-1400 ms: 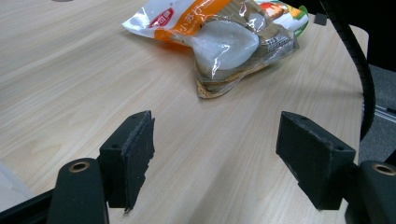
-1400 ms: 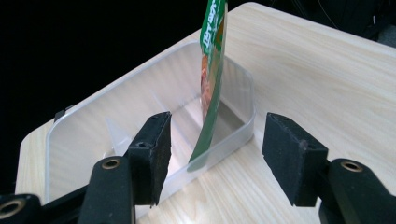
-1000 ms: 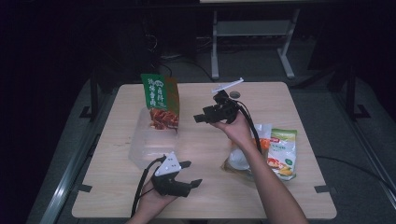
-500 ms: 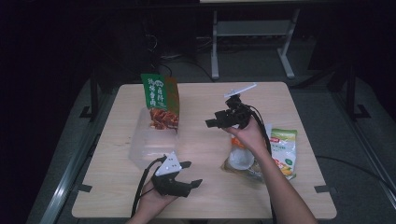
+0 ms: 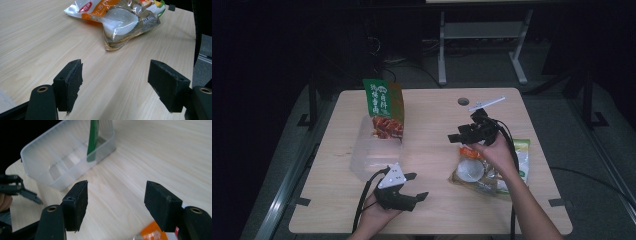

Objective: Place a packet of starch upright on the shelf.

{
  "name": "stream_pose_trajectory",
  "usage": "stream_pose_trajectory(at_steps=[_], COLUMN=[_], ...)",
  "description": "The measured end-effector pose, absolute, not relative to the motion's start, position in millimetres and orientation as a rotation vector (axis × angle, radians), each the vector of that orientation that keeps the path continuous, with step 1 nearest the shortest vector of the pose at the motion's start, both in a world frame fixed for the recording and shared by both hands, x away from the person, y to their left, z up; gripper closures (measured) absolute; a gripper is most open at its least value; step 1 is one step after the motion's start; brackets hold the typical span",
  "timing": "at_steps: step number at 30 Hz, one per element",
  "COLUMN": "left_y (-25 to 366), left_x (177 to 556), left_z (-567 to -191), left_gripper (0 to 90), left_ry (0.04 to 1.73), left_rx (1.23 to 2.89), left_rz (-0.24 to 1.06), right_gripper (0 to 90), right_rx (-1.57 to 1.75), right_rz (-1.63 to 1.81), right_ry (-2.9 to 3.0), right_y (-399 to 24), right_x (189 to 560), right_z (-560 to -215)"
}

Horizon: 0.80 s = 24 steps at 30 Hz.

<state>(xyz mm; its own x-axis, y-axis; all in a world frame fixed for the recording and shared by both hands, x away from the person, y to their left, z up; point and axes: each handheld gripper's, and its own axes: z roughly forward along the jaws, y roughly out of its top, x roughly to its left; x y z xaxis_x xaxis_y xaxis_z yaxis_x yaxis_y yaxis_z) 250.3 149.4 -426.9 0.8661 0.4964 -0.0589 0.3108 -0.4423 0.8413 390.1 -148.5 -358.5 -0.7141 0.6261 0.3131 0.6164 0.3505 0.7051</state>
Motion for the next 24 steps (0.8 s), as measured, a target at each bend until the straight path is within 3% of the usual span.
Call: stream_pose_trajectory(at_steps=[24], left_y=[145], left_x=[248], left_z=[-429], left_gripper=[27.4], left_ry=[0.592], left_rx=[2.063], left_rz=[0.227], right_gripper=[35.7], right_rx=[1.307], right_rz=[1.255], right_ry=[2.521], right_y=[-217], right_x=[353], right_z=[-378])
